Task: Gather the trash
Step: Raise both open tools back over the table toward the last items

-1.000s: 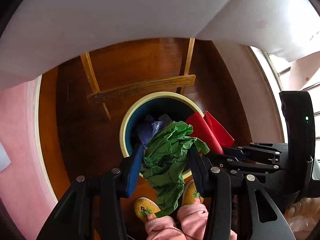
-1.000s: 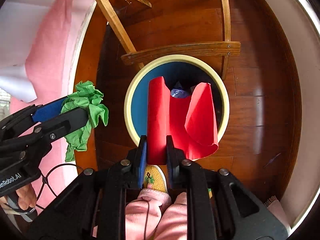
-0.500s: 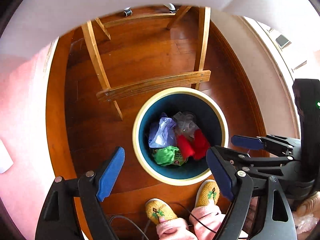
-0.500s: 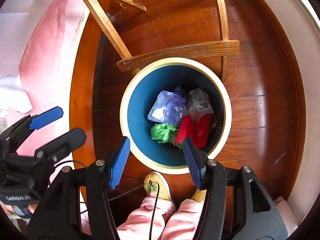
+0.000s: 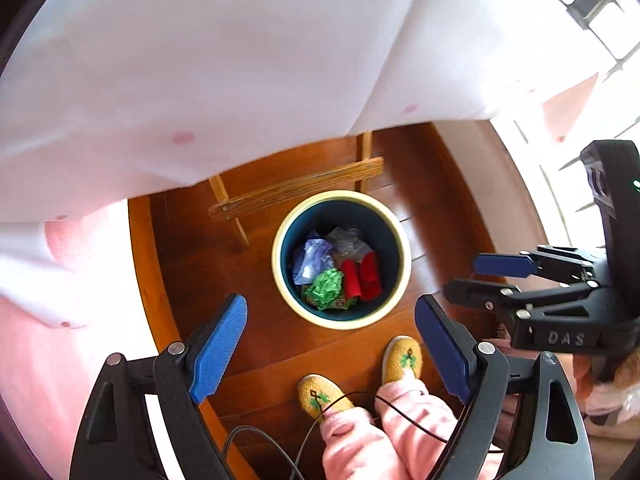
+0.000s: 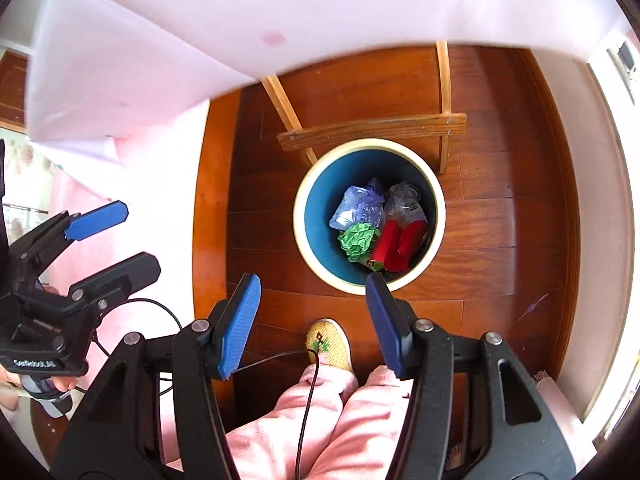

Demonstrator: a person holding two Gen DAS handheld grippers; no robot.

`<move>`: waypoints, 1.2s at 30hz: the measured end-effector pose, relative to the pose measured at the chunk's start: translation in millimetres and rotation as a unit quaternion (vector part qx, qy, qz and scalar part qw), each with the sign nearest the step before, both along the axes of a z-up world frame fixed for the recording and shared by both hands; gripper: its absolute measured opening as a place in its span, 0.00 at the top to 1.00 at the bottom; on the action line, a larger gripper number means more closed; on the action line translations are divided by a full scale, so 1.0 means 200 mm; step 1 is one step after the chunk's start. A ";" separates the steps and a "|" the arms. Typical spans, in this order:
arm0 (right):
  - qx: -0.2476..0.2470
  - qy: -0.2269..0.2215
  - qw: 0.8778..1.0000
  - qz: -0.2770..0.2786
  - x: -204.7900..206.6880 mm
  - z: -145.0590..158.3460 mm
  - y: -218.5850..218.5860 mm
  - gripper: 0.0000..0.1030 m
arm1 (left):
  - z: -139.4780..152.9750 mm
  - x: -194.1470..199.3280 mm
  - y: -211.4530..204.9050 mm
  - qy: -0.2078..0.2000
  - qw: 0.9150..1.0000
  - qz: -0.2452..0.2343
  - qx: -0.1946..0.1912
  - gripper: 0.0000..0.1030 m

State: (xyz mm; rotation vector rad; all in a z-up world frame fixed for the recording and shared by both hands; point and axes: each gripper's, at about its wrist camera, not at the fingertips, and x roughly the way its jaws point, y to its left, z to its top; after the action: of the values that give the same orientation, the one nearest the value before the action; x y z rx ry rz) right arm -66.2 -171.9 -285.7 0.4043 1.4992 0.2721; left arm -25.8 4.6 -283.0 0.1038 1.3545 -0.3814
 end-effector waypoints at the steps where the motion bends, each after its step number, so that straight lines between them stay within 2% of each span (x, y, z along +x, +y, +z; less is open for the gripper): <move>1: 0.001 -0.004 1.000 -0.002 -0.01 0.07 0.00 0.50 | 0.08 -0.02 0.01 -0.008 1.000 -0.003 -0.006 0.15; 12: -0.001 -0.065 0.997 -0.036 -0.03 0.89 0.02 0.50 | 0.93 -0.11 0.09 -0.088 0.993 -0.012 -0.078 0.15; 18: -0.022 -0.134 0.990 -0.043 0.04 1.32 0.03 0.50 | 1.40 -0.02 0.16 -0.141 0.985 -0.013 -0.101 0.15; 21: -0.036 -0.169 0.984 -0.044 0.10 1.50 0.03 0.49 | 1.58 0.03 0.19 -0.171 0.978 -0.007 -0.119 0.15; 25: -0.054 -0.205 0.977 -0.037 0.21 1.73 0.01 0.49 | 1.81 0.14 0.21 -0.207 0.972 0.002 -0.111 0.15; 30: -0.078 -0.239 0.967 -0.026 0.42 1.90 -0.07 0.49 | 1.99 0.35 0.23 -0.239 0.967 0.032 -0.080 0.15; 32: -0.086 -0.251 0.964 -0.023 0.53 1.95 -0.13 0.49 | 2.02 0.45 0.23 -0.237 0.968 0.043 -0.074 0.15; 36: -0.099 -0.270 0.958 -0.005 0.84 1.97 -0.29 0.45 | 1.97 0.74 0.18 -0.216 0.973 0.065 -0.053 0.15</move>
State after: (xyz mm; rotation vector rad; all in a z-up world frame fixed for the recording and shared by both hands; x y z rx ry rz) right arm 102.3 -229.3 107.7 0.1550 0.9750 0.2006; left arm 122.3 41.3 110.4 0.0069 0.9039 -0.2999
